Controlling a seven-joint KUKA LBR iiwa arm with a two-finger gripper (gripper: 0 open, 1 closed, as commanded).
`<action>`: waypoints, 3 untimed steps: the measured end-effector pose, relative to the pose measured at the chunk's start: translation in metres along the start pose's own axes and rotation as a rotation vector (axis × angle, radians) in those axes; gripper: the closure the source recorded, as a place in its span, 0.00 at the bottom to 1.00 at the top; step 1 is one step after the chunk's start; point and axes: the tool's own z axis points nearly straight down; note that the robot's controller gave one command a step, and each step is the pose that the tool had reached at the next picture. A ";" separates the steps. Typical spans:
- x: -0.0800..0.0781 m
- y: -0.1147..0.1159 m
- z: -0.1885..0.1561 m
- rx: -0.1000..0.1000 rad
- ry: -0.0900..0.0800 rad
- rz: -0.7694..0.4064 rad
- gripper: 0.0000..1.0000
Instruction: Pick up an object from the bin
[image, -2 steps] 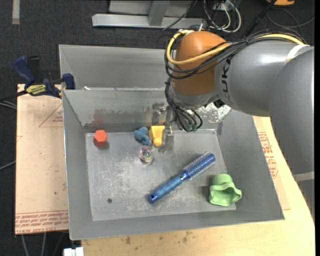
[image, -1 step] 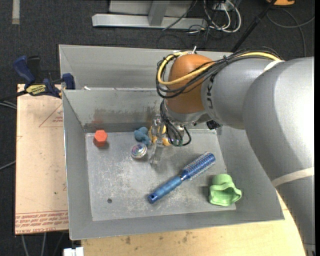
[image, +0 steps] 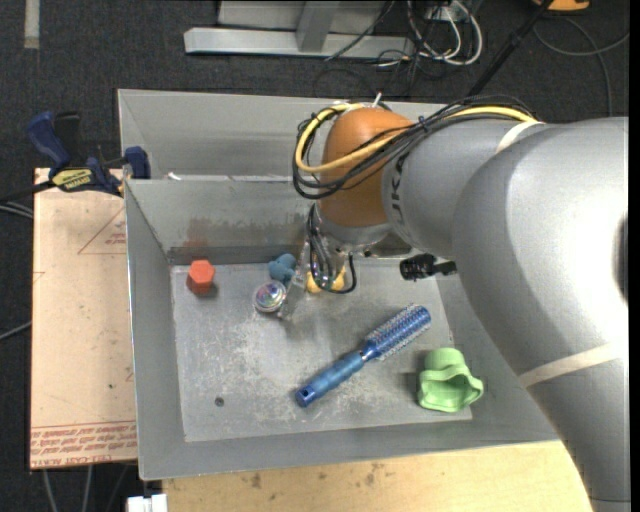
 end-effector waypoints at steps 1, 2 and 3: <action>0.022 0.024 0.002 0.003 0.004 0.024 0.00; 0.032 0.033 -0.087 0.001 0.003 -0.153 0.00; 0.009 0.027 -0.004 0.010 0.016 -0.151 0.00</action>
Offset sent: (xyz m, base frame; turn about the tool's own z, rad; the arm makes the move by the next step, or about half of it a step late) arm -0.0111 0.0300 -0.0047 0.0279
